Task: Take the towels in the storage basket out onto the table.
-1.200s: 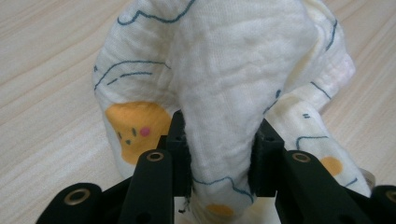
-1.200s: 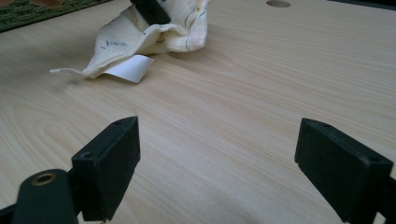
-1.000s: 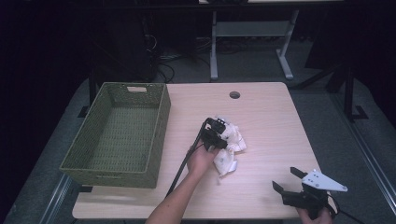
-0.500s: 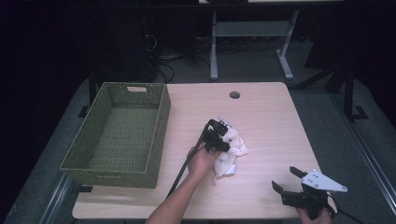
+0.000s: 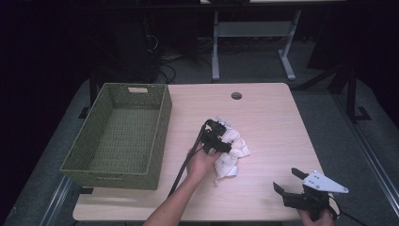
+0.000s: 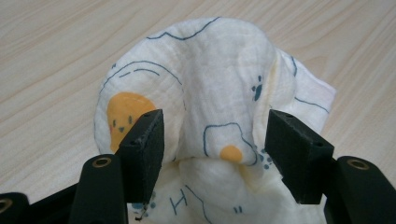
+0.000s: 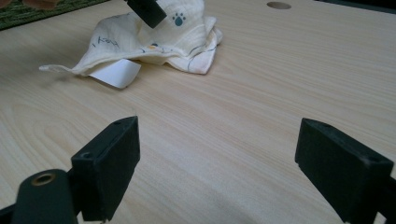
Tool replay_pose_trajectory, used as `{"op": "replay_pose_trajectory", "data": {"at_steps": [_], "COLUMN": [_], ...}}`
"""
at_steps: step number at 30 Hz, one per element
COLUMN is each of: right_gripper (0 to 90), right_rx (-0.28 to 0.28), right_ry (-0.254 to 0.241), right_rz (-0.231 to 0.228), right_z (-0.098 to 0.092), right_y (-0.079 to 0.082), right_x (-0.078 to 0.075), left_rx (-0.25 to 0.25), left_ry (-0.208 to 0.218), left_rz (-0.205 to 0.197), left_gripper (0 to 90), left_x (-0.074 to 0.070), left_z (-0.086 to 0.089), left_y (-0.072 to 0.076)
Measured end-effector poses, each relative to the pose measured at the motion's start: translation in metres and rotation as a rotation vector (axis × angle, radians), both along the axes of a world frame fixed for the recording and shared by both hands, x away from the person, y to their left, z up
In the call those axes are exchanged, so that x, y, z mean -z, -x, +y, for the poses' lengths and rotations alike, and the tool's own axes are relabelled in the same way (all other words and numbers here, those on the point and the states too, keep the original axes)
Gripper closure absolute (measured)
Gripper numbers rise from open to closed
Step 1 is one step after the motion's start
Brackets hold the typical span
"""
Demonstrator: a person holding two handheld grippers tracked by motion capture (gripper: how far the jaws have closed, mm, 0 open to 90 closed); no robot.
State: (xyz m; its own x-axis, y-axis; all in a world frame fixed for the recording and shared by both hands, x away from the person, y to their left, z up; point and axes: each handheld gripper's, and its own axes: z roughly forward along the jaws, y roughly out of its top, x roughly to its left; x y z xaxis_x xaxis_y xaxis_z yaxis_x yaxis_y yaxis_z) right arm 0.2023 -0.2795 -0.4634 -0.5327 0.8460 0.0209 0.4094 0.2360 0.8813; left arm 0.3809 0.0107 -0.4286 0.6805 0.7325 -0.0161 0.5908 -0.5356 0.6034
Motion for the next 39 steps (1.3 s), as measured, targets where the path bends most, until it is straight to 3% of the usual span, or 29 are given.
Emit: {"op": "replay_pose_trajectory", "data": {"at_steps": [6,11,13,29,35,39], "right_gripper": [13.6,13.6,13.6,13.6,13.6,13.6], "right_rx": [-0.005,-0.004,-0.002,0.002,0.004,0.005], "right_ry": [0.014,0.019,0.018,0.032,0.033,0.038], "right_rz": [0.003,0.010,0.011,0.016,0.023,0.028], "right_z": [0.004,0.004,0.003,0.005,0.005,0.006], "right_y": [-0.001,-0.002,-0.002,-0.002,-0.003,-0.003], "right_x": [0.001,0.002,0.002,0.004,0.005,0.005], "left_rx": [-0.002,-0.011,-0.009,0.016,0.015,0.031], "left_ry": [0.014,0.047,0.074,0.104,0.146,0.132], "left_rz": [-0.017,-0.025,-0.010,-0.036,-0.028,-0.053], "left_gripper": [33.4,30.9,30.5,27.1,26.7,26.7], "left_x": [-0.005,-0.009,-0.010,-0.012,-0.014,-0.016], "left_z": [0.009,0.016,0.019,0.044,0.052,0.053], "left_y": [0.003,0.005,0.007,0.031,0.039,0.045]}}
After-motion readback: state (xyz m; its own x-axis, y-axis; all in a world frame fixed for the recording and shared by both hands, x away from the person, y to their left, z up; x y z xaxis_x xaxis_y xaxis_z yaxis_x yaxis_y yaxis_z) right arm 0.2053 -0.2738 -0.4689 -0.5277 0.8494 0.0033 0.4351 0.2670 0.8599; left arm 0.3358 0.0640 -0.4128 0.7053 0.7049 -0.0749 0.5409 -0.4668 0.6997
